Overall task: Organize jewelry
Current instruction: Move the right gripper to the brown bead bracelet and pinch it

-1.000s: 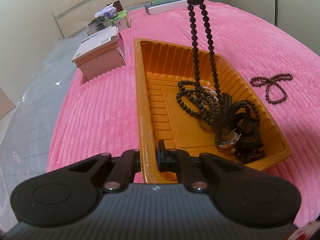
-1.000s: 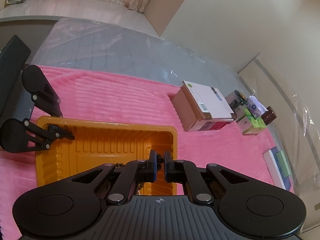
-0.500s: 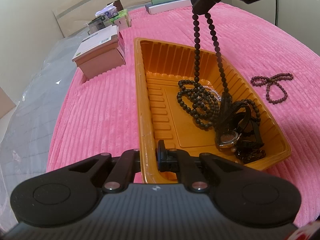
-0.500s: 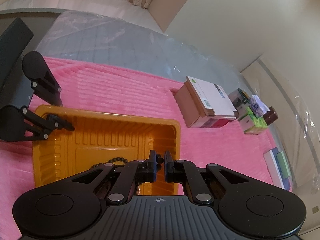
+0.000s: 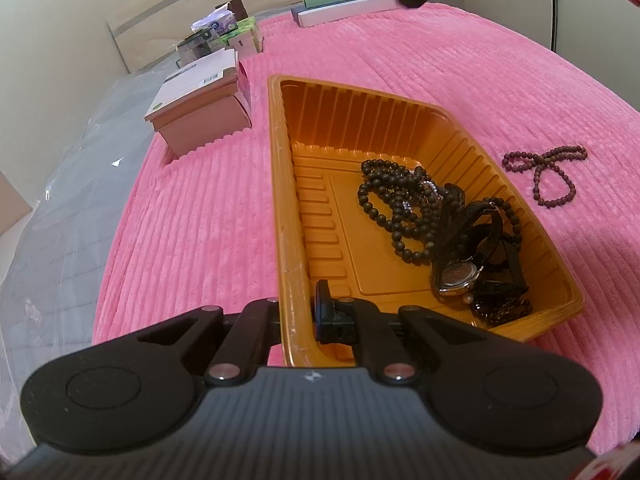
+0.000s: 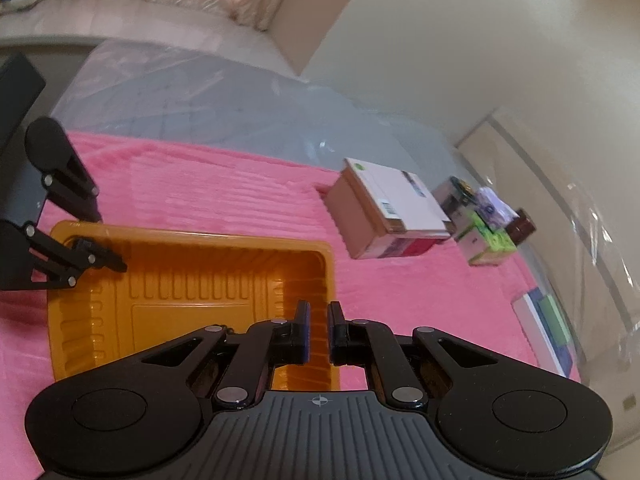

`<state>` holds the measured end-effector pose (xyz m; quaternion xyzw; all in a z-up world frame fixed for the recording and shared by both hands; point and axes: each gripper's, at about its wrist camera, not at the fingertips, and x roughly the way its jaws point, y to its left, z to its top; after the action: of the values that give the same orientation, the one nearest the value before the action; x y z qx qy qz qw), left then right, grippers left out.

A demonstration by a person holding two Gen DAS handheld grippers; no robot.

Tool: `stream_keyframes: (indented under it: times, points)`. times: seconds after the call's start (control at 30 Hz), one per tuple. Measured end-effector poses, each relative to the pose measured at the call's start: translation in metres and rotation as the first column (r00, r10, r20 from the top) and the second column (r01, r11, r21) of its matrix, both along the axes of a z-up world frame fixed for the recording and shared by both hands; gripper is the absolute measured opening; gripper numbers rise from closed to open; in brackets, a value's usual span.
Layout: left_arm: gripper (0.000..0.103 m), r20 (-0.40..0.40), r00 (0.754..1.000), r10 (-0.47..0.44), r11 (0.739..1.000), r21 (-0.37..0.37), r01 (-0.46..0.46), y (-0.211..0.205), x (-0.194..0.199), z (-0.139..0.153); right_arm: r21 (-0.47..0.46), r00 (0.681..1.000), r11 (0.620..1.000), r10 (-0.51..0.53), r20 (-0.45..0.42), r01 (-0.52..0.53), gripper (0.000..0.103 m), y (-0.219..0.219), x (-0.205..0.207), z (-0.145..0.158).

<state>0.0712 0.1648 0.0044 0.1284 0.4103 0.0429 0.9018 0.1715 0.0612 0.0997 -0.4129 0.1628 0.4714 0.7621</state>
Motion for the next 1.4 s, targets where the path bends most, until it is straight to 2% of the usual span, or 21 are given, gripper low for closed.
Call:
stream_keyframes:
  times: [0.13, 0.3, 0.33, 0.37, 0.4, 0.43, 0.47, 0.57, 0.73, 0.77, 0.87, 0.97, 1.1, 1.13, 1.17, 1.23, 1.4]
  points:
    - [0.003, 0.000, 1.000, 0.002, 1.000, 0.001, -0.002, 0.001, 0.000, 0.000, 0.072, 0.991, 0.990, -0.118, -0.067, 0.123, 0.007, -0.031, 0.005, -0.001]
    - [0.003, -0.002, 1.000, 0.002, 1.000, 0.005, -0.002, 0.001, 0.001, 0.002, 0.096, 0.936, 0.946, -0.285, -0.208, 0.309, 0.008, -0.080, 0.008, -0.027]
    - [0.003, -0.002, 1.000, 0.002, 1.000, 0.006, -0.002, 0.001, 0.001, 0.002, 0.103, 0.915, 0.929, -0.325, -0.240, 0.357, 0.014, -0.093, 0.007, -0.033]
    - [0.003, -0.002, 1.000, 0.003, 1.000, 0.007, -0.003, 0.000, 0.001, 0.002, 0.116, 0.893, 0.908, -0.360, -0.271, 0.402, 0.027, -0.104, 0.007, -0.037]
    - [0.003, -0.003, 1.000, 0.003, 1.000, 0.008, -0.003, 0.000, 0.001, 0.002, 0.137, 0.862, 0.879, -0.400, -0.311, 0.457, 0.035, -0.116, 0.007, -0.040]
    - [0.003, -0.004, 1.000, 0.004, 1.000, 0.008, -0.004, 0.000, 0.001, 0.002, 0.158, 0.823, 0.841, -0.439, -0.361, 0.518, 0.048, -0.130, 0.007, -0.046]
    - [0.004, -0.005, 1.000, 0.003, 1.000, 0.009, -0.003, 0.000, 0.001, 0.002, 0.168, 0.790, 0.810, -0.466, -0.398, 0.562, 0.051, -0.141, 0.005, -0.051]
    - [0.004, -0.009, 1.000, 0.002, 1.000, 0.012, -0.001, 0.000, 0.001, 0.003, 0.174, 0.712, 0.729, -0.540, -0.450, 0.662, 0.051, -0.172, -0.002, -0.067]
    - [0.003, -0.008, 1.000, 0.005, 1.000, 0.014, -0.005, 0.000, 0.002, 0.003, 0.180, 0.560, 0.565, -0.624, -0.546, 0.805, 0.051, -0.220, -0.013, -0.085]
    - [0.003, -0.008, 1.000, 0.005, 1.000, 0.014, -0.004, 0.000, 0.002, 0.003, 0.179, 0.539, 0.542, -0.632, -0.557, 0.821, 0.051, -0.226, -0.015, -0.088]
    - [0.003, -0.009, 1.000, 0.006, 1.000, 0.019, -0.006, -0.001, 0.002, 0.003, 0.167, 0.506, 0.514, -0.640, -0.578, 0.841, 0.051, -0.234, -0.022, -0.098]
    - [0.003, -0.009, 1.000, 0.005, 1.000, 0.022, -0.005, -0.001, 0.002, 0.004, 0.163, 0.495, 0.508, -0.632, -0.596, 0.846, 0.051, -0.235, -0.026, -0.103]
    - [0.003, -0.012, 1.000, 0.006, 1.000, 0.026, -0.006, -0.002, 0.002, 0.004, 0.169, 0.512, 0.529, -0.615, -0.600, 0.832, 0.050, -0.227, -0.026, -0.110]
    - [0.003, -0.012, 1.000, 0.006, 1.000, 0.027, -0.005, -0.002, 0.002, 0.004, 0.168, 0.520, 0.538, -0.614, -0.594, 0.826, 0.046, -0.223, -0.022, -0.114]
    - [0.003, -0.012, 1.000, 0.006, 1.000, 0.028, -0.005, -0.002, 0.002, 0.004, 0.165, 0.531, 0.551, -0.612, -0.586, 0.818, 0.033, -0.218, -0.019, -0.117]
    - [0.003, -0.011, 1.000, 0.006, 1.000, 0.027, -0.005, -0.002, 0.002, 0.004, 0.164, 0.548, 0.573, -0.601, -0.581, 0.803, 0.023, -0.210, -0.013, -0.121]
    - [0.003, -0.013, 1.000, 0.006, 1.000, 0.029, -0.006, -0.002, 0.003, 0.004, 0.156, 0.566, 0.603, -0.583, -0.584, 0.782, 0.020, -0.194, 0.006, -0.131]
